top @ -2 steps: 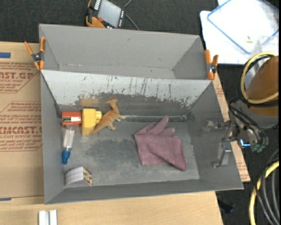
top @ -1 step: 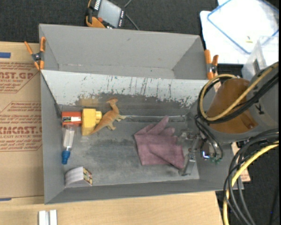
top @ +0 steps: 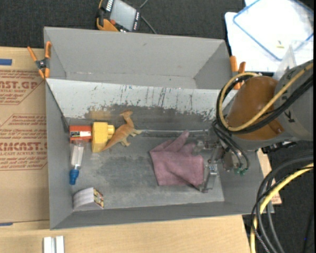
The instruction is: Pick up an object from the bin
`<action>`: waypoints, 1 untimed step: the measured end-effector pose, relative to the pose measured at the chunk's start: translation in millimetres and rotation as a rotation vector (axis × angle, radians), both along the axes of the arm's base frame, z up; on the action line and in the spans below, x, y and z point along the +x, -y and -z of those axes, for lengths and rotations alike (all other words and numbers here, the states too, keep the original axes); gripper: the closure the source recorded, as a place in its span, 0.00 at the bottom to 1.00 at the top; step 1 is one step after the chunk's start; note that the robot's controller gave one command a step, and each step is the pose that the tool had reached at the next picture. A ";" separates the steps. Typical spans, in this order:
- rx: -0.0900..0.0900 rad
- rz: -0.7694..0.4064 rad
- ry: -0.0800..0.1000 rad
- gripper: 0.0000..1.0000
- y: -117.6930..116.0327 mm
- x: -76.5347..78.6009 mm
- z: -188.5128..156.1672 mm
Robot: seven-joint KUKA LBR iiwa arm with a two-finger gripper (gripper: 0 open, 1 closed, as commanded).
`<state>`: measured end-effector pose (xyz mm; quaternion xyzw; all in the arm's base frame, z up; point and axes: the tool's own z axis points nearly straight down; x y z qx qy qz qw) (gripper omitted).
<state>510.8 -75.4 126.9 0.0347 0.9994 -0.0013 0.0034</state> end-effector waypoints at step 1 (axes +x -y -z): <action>0.006 0.163 -0.011 0.00 -48.4 -17.8 24.3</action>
Offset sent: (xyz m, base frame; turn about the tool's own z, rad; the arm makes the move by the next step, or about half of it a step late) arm -0.0183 0.0325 -0.0569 0.0763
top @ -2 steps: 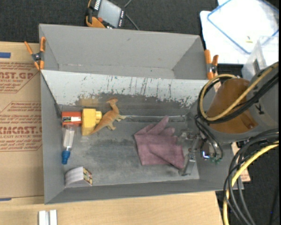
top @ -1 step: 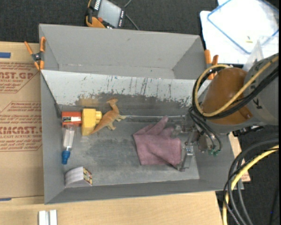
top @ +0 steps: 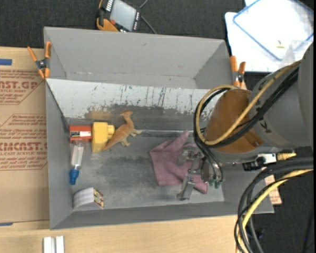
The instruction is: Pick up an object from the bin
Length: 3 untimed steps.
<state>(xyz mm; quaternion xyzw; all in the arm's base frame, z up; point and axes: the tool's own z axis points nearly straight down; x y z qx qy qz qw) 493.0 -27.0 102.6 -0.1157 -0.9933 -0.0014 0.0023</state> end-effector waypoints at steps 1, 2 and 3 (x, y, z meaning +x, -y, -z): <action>-0.007 -0.087 0.017 0.00 15.2 -0.1 32.9; -0.001 0.407 0.008 1.00 24.3 -11.5 32.6; -0.001 0.407 0.007 1.00 24.3 -11.5 32.2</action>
Offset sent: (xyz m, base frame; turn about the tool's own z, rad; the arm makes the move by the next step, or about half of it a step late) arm -0.0122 -0.0255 -0.0326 0.4090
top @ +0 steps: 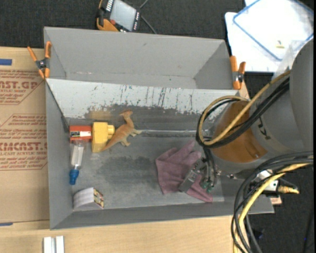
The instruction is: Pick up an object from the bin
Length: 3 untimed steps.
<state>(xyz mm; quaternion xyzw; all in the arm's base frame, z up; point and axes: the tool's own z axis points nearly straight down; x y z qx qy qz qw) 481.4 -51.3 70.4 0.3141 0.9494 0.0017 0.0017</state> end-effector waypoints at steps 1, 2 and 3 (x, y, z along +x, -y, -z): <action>-0.001 -0.001 0.000 1.00 -0.3 -0.2 -95.7; -0.001 -0.001 0.007 1.00 -0.3 1.1 -76.2; 0.000 -0.001 -0.008 1.00 -0.7 -2.2 -49.6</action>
Offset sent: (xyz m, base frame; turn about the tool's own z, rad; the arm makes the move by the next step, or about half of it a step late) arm -0.0038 0.0000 0.0266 0.0002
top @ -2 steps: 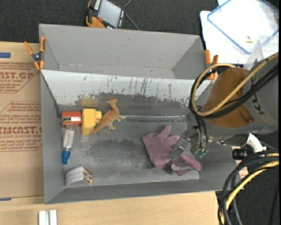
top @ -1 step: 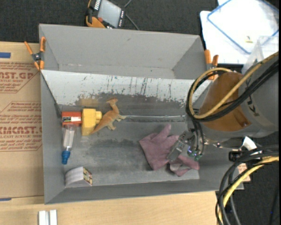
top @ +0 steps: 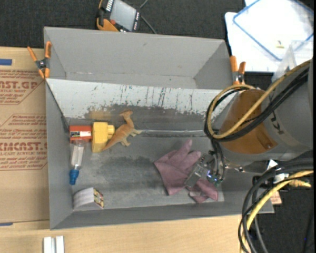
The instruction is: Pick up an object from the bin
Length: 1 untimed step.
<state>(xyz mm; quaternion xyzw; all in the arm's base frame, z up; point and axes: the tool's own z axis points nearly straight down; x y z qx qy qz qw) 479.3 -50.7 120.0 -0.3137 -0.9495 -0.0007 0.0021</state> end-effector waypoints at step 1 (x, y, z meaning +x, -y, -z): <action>0.000 -0.001 0.001 1.00 -0.2 0.1 2.7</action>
Offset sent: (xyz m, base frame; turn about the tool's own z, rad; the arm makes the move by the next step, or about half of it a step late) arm -0.0001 0.0003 0.0045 -0.0001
